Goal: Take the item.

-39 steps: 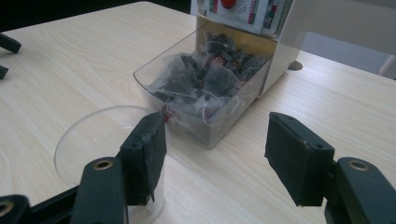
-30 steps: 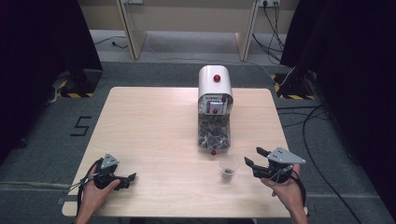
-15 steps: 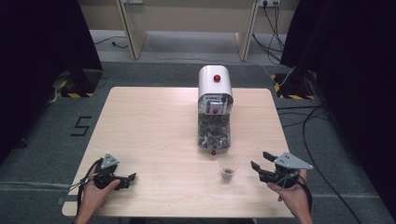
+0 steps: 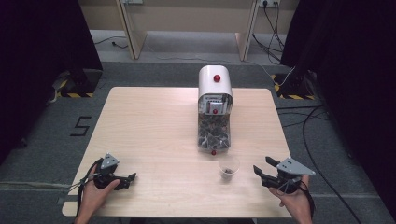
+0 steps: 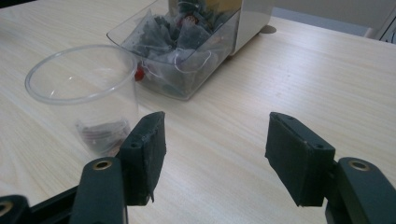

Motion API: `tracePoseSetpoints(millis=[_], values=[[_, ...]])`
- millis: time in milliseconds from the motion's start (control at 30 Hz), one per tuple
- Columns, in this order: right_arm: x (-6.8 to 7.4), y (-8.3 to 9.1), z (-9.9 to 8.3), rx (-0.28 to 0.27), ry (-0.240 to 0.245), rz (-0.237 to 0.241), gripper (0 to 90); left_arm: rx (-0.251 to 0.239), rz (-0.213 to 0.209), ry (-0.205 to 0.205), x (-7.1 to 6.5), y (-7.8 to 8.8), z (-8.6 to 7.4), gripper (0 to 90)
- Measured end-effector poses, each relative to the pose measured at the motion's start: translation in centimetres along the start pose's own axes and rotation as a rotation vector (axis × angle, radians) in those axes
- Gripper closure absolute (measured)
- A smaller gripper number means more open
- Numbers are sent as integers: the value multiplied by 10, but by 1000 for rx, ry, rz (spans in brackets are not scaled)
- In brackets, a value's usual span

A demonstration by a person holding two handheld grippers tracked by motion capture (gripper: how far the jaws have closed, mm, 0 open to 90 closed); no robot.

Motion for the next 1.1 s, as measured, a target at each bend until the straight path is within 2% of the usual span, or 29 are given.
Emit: tracePoseSetpoints(millis=[633, 1100], values=[[4, 0, -20, 37, -13, -1, 383, 0, 0, 0, 0, 0, 0, 0], [3, 3, -36, 61, -51, -24, 346, 0, 0, 0, 0, 0, 0, 0]])
Point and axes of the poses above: each handheld gripper's, and its own axes: y roughly backward along the jaws, z roughly out of its top, x roughly to its left, the point moved 5 cm from there along -y, roughly forward along the jaws, and after that the axes turned 2 degrees about -x, right-handed, at the moved point
